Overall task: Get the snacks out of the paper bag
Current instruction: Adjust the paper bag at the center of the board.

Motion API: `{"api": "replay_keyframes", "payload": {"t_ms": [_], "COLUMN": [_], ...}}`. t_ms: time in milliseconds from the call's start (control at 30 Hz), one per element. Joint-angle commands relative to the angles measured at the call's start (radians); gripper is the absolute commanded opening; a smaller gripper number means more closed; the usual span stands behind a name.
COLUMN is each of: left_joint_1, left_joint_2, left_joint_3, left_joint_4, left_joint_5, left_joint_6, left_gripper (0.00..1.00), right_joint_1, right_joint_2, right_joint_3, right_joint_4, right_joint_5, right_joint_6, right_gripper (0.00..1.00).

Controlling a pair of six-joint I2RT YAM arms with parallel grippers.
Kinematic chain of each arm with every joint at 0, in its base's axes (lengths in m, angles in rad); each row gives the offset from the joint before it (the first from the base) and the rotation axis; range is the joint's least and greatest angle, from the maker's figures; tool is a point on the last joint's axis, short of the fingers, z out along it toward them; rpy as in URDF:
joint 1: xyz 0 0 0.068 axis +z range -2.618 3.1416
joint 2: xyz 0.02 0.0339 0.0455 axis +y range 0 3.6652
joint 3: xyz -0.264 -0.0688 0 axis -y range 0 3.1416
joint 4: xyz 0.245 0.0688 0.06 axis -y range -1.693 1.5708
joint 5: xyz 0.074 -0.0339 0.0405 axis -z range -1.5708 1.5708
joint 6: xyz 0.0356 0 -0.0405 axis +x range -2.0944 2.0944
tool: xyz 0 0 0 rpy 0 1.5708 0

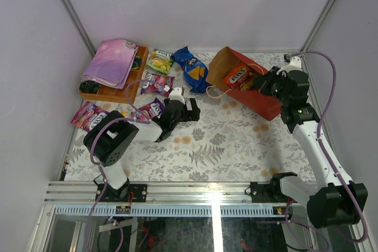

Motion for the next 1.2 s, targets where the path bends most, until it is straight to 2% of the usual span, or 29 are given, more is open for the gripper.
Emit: {"api": "replay_keyframes", "payload": {"t_ms": [0,133,433,800,1167], "left_joint_1": [-0.009,-0.009,-0.014,-0.026,-0.026], "left_joint_2": [-0.053,-0.051,0.031,-0.032,0.021], "left_joint_3": [-0.072,-0.097,-0.027,-0.032,-0.013], "left_joint_4": [0.105,0.135,0.084,0.063,0.054], "left_joint_5": [-0.079,-0.062,-0.054,-0.078,-0.076], "left_joint_6": [0.007,0.002,-0.011,0.007,0.007], "left_gripper": [1.00,1.00,1.00,1.00,1.00], "right_joint_1": [-0.003,-0.002,-0.002,-0.002,-0.002], "right_joint_2": [-0.005,-0.002,-0.008,-0.011,-0.015], "right_joint_3": [0.007,0.004,0.003,0.001,0.004], "right_joint_4": [0.044,0.048,0.039,0.037,0.034], "right_joint_5": [-0.040,-0.047,-0.045,-0.045,-0.047], "right_joint_6": [0.005,0.010,0.005,0.003,0.002], "right_gripper": [0.00,0.00,0.00,0.00,0.00]}}
